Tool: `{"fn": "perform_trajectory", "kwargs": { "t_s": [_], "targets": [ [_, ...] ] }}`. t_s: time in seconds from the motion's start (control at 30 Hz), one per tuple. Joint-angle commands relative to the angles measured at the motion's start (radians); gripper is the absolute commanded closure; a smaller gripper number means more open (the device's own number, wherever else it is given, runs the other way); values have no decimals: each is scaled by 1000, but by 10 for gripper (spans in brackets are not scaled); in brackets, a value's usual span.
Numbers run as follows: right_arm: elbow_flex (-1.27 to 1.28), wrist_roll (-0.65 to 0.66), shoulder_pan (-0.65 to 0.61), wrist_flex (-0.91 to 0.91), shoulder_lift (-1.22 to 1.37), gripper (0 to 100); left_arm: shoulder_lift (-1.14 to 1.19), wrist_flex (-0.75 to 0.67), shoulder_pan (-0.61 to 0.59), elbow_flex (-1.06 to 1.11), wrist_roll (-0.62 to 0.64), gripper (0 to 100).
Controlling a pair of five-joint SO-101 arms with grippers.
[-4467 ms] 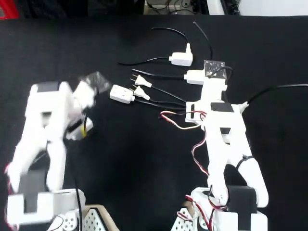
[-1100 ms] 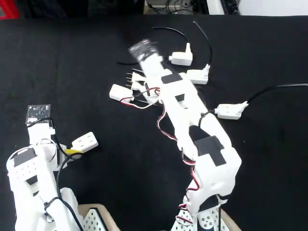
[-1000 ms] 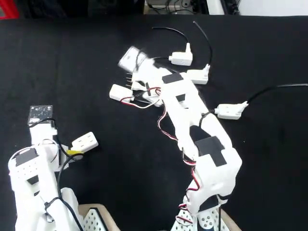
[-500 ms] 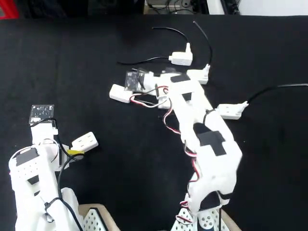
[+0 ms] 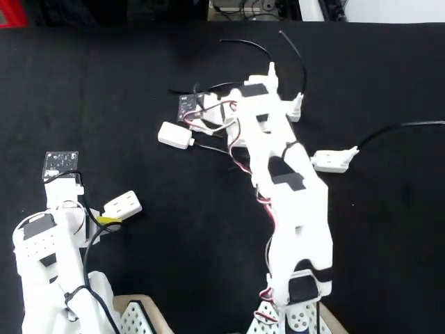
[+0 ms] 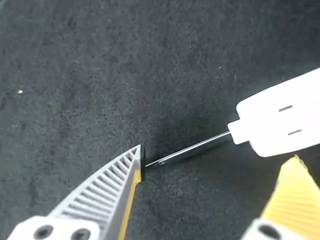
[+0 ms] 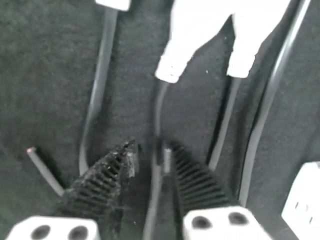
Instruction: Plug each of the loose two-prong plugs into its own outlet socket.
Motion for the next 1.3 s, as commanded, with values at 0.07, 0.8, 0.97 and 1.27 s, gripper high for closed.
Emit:
{"fn": "perform_trajectory", "kwargs": {
  "t_s": [0.07,0.8,0.97,1.27],
  "targets": [
    [-166,11,41,104,7,957,-15,-18,10,-5,-6,594],
    [-294,-68,0,77,179,810,-15,-18,10,-5,-6,594],
    [-326,-71,11,78,199,988,-15,-18,10,-5,-6,594],
    [-343,-57,11,157,157,987,-15,-18,10,-5,-6,594]
  ]
}}
